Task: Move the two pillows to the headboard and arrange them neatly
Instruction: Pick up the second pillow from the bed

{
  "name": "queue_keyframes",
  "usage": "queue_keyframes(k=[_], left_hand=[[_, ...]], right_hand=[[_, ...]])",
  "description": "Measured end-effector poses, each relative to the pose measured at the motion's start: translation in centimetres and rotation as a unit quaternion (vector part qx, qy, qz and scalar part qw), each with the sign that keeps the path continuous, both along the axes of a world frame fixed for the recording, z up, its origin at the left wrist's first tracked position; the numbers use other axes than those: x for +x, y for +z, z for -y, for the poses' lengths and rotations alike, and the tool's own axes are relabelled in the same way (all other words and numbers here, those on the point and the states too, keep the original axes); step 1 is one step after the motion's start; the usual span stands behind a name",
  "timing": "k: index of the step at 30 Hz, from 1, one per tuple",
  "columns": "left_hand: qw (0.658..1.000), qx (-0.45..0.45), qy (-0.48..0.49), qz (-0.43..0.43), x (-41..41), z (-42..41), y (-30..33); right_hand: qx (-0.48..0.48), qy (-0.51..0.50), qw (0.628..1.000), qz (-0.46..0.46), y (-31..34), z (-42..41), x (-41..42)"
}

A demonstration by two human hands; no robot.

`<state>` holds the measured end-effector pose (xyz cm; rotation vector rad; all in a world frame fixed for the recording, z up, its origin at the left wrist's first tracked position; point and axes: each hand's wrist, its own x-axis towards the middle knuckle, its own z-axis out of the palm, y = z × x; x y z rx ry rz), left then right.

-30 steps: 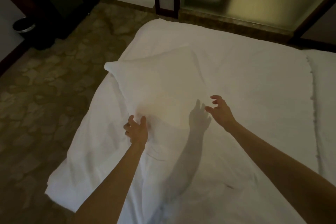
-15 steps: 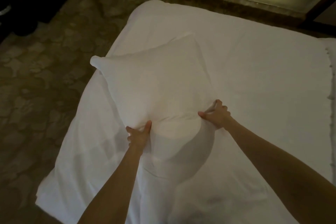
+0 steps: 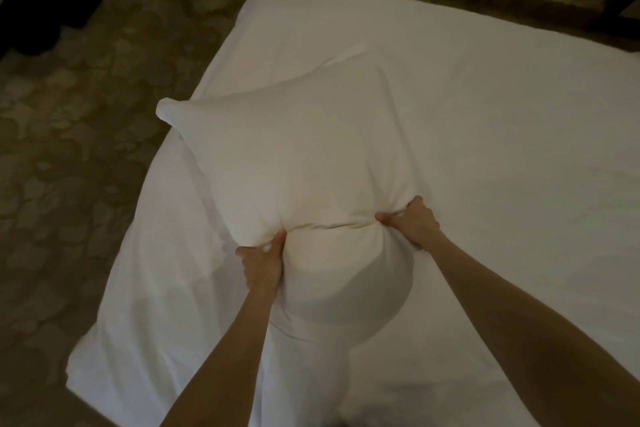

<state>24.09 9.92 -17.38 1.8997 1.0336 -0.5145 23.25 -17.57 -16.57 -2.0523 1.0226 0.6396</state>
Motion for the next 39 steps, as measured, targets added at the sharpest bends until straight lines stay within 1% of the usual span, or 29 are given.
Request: queue_keyframes(k=[3,7,14,20,24,29,36,39], left_hand=[[0.997,-0.058,0.023,0.041,-1.0,-1.2,0.3],[0.993,-0.088,-0.009,0.084,-1.3,-2.0,1.2],[0.988,-0.123,-0.029,0.090,-2.7,-2.5,2.3],[0.984,-0.144,-0.063,0.087,-4.8,-2.5,3.2],[0.981,-0.161,-0.084,0.072,-8.8,-2.6,3.7],[0.976,-0.167,-0.122,0.075,-14.0,-3.3,4.2],[0.973,-0.185,-0.128,0.043,-19.4,-3.3,5.8],[0.972,-0.189,-0.134,0.033,-21.7,-3.1,6.4]], right_hand=[[0.030,0.008,0.999,0.037,0.5,0.1,-0.7],[0.020,0.017,0.998,0.064,1.1,0.0,-1.5],[0.020,0.017,0.997,0.070,2.6,0.7,-4.0],[0.031,-0.042,0.996,0.077,4.2,1.4,-8.2],[0.050,-0.074,0.994,0.060,4.5,1.4,-13.6],[0.077,-0.112,0.989,0.054,4.6,0.9,-21.2],[0.069,-0.155,0.982,0.077,7.0,0.5,-29.9],[0.048,-0.178,0.978,0.097,8.9,0.0,-33.6]])
